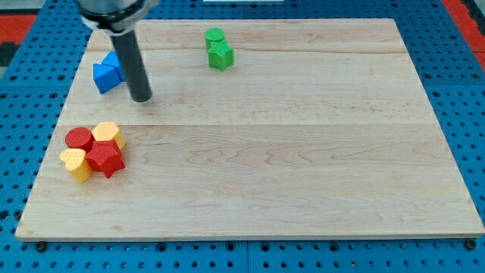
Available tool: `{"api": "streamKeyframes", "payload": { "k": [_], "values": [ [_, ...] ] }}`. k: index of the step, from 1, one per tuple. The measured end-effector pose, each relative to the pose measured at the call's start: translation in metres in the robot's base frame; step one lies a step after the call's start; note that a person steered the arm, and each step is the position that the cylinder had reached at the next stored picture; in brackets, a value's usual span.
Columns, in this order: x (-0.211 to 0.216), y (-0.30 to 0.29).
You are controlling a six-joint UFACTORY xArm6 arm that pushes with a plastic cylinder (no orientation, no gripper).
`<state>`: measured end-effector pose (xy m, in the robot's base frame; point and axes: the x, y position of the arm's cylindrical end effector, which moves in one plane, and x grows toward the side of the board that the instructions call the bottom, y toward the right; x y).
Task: Push red blocks towards right
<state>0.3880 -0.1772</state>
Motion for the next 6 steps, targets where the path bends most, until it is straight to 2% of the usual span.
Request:
{"api": "streamKeyframes", "payload": {
  "k": [2,3,4,5,6],
  "values": [
    [0.018,-0.091],
    [0.035,-0.115],
    [0.094,-0.088],
    [0.117,-0.031],
    [0.123,-0.032]
  ]
}}
